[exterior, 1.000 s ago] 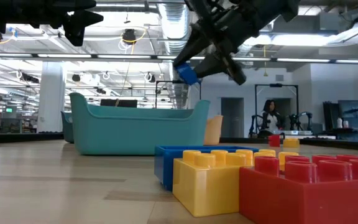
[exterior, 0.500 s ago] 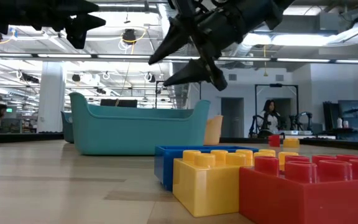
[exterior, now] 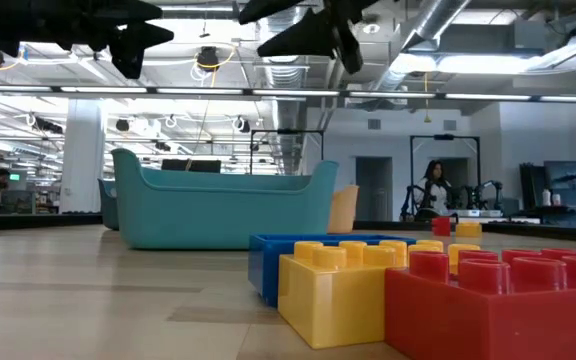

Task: Sort & place blocks by color
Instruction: Put the yellow game piece into the orange bin

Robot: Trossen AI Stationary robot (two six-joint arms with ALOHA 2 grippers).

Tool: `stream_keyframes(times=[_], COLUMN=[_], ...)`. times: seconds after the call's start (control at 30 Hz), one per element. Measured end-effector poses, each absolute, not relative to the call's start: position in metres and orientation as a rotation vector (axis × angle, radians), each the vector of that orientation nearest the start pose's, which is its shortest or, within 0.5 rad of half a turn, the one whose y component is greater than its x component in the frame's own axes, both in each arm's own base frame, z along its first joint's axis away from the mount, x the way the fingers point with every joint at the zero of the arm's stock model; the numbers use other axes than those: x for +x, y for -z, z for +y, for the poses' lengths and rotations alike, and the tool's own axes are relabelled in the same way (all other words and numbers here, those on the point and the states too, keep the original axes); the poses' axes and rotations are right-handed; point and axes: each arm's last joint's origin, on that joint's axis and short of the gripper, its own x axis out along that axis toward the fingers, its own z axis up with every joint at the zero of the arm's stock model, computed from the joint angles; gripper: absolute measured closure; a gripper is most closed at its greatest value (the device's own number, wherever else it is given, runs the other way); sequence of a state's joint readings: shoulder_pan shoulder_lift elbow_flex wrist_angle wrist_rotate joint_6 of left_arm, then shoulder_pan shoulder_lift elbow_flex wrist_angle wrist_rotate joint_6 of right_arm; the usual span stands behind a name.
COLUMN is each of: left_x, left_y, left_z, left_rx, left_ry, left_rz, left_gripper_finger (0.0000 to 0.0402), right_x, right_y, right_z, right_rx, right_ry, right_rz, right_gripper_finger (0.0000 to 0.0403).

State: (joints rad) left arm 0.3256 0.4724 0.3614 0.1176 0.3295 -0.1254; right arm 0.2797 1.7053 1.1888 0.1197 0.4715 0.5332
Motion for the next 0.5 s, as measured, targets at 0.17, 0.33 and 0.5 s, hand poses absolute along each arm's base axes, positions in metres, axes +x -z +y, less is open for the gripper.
stream_keyframes(times=[0.17, 0.33, 0.5], left_x=[0.13, 0.142, 0.163], left_y=[-0.254, -0.245, -0.236], left_z=[0.033, 0.038, 0.043], left_rx=[-0.094, -0.061, -0.108], left_ry=[0.035, 0.016, 0.062], left_rz=[0.015, 0.083, 0.109], left_gripper_finger=[0.0221, 0.0221, 0.0221], right_x=[0.372, 0.37, 0.376], right_y=[-0.284, -0.291, -0.281], right_z=[0.116, 0.125, 0.096], right_rx=[0.302, 0.107, 0.113], right_ry=[0.214, 0.159, 0.139], right_rz=[0.085, 0.054, 0.172], right_gripper_finger=[0.0198, 0.0212, 0.0233])
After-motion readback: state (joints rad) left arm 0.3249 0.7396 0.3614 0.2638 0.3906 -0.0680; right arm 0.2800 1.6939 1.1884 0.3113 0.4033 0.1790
